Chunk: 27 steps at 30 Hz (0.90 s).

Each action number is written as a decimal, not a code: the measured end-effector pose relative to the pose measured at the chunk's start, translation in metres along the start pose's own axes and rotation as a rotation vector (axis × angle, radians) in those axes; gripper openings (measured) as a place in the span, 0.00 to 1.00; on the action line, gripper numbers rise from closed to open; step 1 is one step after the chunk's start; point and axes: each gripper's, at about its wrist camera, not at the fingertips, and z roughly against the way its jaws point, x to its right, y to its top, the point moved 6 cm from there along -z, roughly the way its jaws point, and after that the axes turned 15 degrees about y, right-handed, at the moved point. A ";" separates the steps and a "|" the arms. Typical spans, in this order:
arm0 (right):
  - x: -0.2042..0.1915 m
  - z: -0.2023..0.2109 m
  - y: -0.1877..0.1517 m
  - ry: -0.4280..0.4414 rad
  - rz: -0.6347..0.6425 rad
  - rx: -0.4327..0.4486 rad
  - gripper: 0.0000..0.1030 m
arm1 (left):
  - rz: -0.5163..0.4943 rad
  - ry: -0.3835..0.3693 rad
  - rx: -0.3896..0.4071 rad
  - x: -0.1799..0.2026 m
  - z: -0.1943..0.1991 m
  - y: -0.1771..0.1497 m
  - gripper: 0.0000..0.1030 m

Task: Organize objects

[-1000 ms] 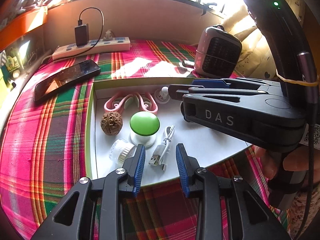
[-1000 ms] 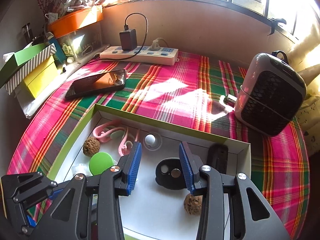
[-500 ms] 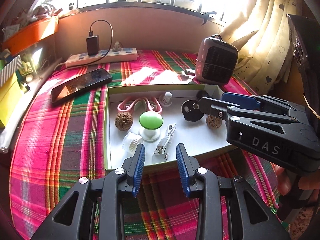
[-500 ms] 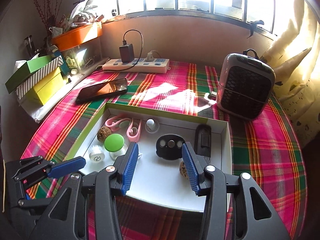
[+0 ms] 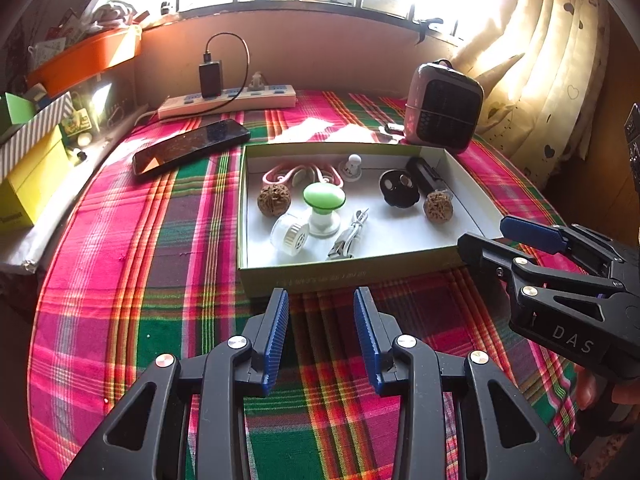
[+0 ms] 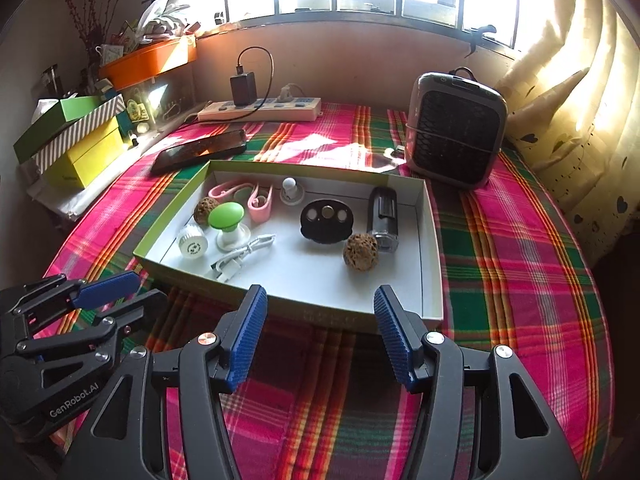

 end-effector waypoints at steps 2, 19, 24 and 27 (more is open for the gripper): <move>0.001 -0.002 -0.008 -0.002 -0.009 -0.016 0.55 | -0.012 0.028 -0.005 -0.001 -0.001 -0.007 0.31; 0.027 -0.001 -0.051 -0.089 -0.063 -0.094 0.56 | -0.043 0.103 -0.051 0.002 -0.006 -0.039 0.32; 0.032 0.004 -0.056 -0.091 -0.073 -0.089 0.59 | -0.029 0.116 -0.049 0.004 -0.006 -0.039 0.32; 0.035 0.005 -0.057 -0.087 -0.090 -0.084 0.64 | -0.011 0.120 -0.047 0.005 -0.006 -0.039 0.33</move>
